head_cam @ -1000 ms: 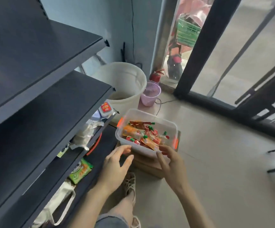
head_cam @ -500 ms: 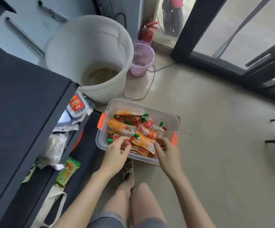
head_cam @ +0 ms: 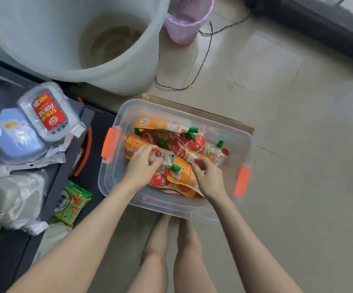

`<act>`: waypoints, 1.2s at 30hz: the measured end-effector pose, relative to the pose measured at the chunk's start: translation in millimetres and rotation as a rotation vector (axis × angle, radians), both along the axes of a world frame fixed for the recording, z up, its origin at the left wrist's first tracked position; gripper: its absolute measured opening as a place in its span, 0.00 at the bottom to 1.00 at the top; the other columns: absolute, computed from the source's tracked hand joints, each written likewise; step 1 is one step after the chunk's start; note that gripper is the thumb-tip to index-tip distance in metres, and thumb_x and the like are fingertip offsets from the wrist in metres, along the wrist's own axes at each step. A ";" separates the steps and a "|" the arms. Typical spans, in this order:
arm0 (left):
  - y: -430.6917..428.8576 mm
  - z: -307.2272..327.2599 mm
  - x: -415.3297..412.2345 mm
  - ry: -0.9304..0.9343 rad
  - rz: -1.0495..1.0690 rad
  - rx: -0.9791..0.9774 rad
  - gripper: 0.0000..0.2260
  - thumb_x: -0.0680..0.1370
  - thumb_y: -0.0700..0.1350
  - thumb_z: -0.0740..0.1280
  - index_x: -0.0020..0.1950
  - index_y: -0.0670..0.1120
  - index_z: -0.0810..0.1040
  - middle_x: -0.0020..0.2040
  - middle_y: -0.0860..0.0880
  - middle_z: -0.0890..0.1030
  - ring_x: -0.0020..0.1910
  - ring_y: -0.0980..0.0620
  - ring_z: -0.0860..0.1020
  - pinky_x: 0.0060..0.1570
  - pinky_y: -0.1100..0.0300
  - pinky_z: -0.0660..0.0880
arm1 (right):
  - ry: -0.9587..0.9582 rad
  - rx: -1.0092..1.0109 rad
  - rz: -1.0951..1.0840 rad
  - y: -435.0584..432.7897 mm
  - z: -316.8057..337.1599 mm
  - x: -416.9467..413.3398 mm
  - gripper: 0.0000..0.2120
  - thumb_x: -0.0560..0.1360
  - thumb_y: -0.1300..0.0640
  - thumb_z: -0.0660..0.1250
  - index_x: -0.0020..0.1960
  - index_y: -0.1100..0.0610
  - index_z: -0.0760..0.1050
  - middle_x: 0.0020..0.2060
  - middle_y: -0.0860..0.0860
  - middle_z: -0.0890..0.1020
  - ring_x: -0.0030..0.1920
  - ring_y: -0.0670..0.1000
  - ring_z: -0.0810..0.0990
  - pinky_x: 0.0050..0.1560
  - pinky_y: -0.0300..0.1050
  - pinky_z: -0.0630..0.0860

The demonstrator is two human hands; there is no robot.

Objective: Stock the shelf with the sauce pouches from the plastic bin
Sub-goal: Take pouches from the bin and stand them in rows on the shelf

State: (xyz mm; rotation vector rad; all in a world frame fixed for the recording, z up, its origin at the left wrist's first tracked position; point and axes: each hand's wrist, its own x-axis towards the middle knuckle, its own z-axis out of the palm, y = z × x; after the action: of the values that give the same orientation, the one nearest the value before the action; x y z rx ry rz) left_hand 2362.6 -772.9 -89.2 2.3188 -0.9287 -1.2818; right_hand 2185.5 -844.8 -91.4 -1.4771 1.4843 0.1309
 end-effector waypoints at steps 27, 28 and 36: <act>-39.1 -86.0 33.1 -0.154 -0.446 -0.015 0.23 0.68 0.70 0.53 0.33 0.50 0.66 0.36 0.49 0.72 0.42 0.43 0.72 0.40 0.53 0.63 | -0.135 -0.135 0.202 -45.1 -68.5 -27.8 0.12 0.76 0.52 0.67 0.37 0.58 0.73 0.32 0.54 0.77 0.35 0.55 0.73 0.38 0.52 0.68; -38.1 -79.4 32.5 -0.120 -0.385 -0.011 0.23 0.69 0.69 0.53 0.34 0.49 0.66 0.36 0.49 0.73 0.41 0.44 0.73 0.40 0.53 0.64 | -0.144 -0.153 0.195 -43.0 -60.3 -31.0 0.11 0.76 0.51 0.67 0.39 0.56 0.75 0.33 0.52 0.78 0.36 0.54 0.74 0.39 0.52 0.70; -20.7 6.8 20.9 0.025 0.080 -0.197 0.26 0.74 0.68 0.54 0.55 0.49 0.77 0.51 0.50 0.82 0.52 0.48 0.79 0.51 0.51 0.74 | -0.291 -0.195 -0.066 -18.9 16.6 -37.0 0.06 0.77 0.52 0.66 0.41 0.51 0.76 0.34 0.43 0.80 0.35 0.40 0.75 0.38 0.38 0.72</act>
State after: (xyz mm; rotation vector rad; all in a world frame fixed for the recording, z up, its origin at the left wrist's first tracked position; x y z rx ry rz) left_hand 2383.5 -793.6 -82.3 2.1609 -0.9015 -1.1304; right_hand 2148.5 -863.7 -74.8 -1.5257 1.3335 -0.2656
